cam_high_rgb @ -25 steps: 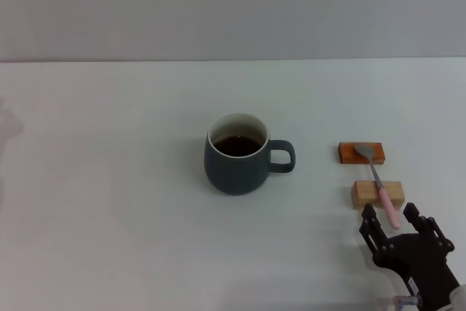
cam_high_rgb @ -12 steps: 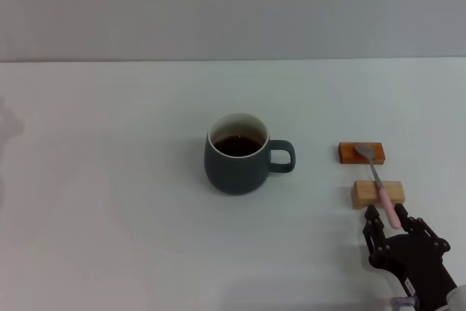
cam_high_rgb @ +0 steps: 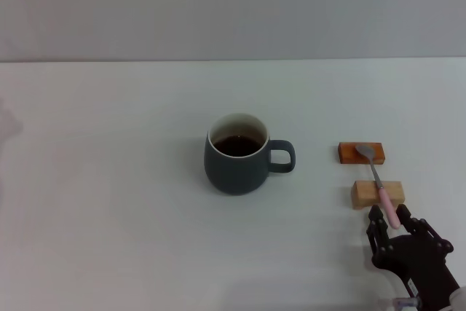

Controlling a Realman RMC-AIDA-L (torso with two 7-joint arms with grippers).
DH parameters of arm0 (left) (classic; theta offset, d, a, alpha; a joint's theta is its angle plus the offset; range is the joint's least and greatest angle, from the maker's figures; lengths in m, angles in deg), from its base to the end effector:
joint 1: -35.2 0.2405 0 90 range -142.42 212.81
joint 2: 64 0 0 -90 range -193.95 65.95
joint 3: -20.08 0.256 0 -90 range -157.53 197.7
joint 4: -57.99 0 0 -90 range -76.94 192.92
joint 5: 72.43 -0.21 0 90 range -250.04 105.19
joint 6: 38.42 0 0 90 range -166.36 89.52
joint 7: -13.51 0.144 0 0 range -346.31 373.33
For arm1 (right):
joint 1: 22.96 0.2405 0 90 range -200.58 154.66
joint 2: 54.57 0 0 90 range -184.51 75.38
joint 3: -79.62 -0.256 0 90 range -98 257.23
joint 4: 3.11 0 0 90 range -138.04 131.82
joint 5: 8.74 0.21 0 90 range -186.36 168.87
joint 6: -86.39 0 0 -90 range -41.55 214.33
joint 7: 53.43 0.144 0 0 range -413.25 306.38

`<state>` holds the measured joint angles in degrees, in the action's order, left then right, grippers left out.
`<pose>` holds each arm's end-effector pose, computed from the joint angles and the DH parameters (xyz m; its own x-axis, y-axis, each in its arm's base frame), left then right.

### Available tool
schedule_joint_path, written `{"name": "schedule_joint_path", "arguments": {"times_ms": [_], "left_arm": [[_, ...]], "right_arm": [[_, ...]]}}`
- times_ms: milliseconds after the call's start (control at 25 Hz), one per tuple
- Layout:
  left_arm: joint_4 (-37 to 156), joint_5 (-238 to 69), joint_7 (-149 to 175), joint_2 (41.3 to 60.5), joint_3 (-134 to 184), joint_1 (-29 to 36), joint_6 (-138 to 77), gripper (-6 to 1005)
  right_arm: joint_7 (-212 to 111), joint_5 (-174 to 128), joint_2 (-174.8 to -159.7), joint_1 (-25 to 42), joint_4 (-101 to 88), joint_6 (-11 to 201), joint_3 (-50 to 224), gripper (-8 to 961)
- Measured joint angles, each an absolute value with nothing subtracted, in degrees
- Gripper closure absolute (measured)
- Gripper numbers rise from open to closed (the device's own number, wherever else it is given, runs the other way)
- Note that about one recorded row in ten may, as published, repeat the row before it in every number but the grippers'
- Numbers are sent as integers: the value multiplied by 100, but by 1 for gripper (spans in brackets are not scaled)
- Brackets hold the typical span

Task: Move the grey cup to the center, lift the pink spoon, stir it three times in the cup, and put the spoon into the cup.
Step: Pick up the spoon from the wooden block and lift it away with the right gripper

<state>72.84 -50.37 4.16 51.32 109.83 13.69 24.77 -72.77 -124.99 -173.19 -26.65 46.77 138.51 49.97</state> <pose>-0.3647 0.3430 0.0748 0.7063 -0.1573 0.6902 0.7078 0.1408 -0.6922 0.2889 0.1993 -0.1104 0.6002 -0.2581 -0.7571 -0.7981 -0.1301 -0.5884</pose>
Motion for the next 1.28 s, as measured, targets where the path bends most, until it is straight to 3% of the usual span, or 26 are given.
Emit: {"name": "schedule_joint_path", "arguments": {"times_ms": [1280], "left_arm": [[7285, -5045, 399, 5132, 11000, 1383, 2479, 1001]], "right_arm": [[-7277, -12493, -17324, -2744, 4682, 13854, 5001, 651]]}}
